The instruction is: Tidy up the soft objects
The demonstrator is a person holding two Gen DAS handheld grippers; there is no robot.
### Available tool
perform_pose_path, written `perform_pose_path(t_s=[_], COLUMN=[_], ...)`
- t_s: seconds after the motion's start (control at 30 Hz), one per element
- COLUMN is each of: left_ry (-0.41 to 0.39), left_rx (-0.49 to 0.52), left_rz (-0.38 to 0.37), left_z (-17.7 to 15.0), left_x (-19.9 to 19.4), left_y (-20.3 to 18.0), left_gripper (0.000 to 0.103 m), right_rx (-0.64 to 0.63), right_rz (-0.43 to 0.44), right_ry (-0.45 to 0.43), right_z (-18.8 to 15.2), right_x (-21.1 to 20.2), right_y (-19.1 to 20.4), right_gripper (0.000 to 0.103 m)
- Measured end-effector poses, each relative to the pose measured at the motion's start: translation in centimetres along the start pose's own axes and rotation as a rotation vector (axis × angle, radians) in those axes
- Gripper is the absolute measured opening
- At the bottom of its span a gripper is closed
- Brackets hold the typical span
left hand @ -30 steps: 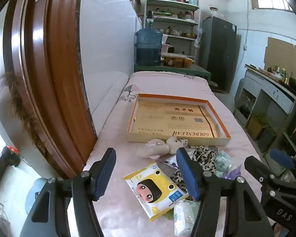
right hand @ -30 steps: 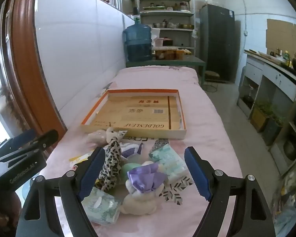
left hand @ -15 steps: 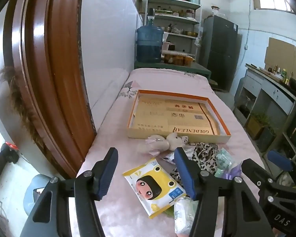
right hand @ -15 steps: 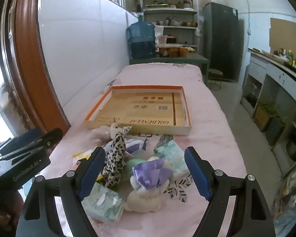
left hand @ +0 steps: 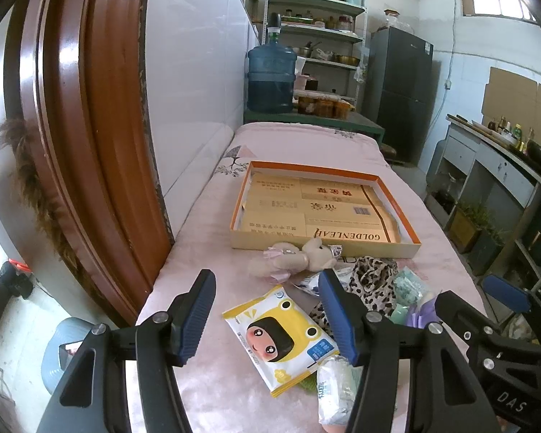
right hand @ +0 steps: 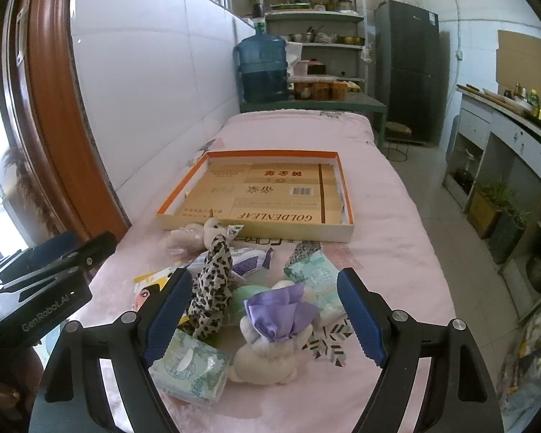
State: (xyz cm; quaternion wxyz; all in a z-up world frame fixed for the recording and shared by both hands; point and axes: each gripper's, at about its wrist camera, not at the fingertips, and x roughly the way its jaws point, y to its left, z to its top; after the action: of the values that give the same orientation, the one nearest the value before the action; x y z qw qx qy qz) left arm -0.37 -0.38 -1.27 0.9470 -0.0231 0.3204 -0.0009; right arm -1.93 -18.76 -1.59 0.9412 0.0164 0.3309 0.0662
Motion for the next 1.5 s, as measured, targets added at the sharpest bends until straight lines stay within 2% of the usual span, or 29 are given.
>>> perform_pose_path(t_s=[1.5], left_ry=[0.029], left_rx=[-0.002], left_rz=[-0.016], left_z=[-0.60], left_x=[0.72], left_y=[0.08], left_gripper=[0.059], right_rx=[0.008], right_rz=[0.028], right_ry=[0.029], right_z=[-0.69], right_x=[0.40], right_y=[-0.05], right_gripper=[0.083])
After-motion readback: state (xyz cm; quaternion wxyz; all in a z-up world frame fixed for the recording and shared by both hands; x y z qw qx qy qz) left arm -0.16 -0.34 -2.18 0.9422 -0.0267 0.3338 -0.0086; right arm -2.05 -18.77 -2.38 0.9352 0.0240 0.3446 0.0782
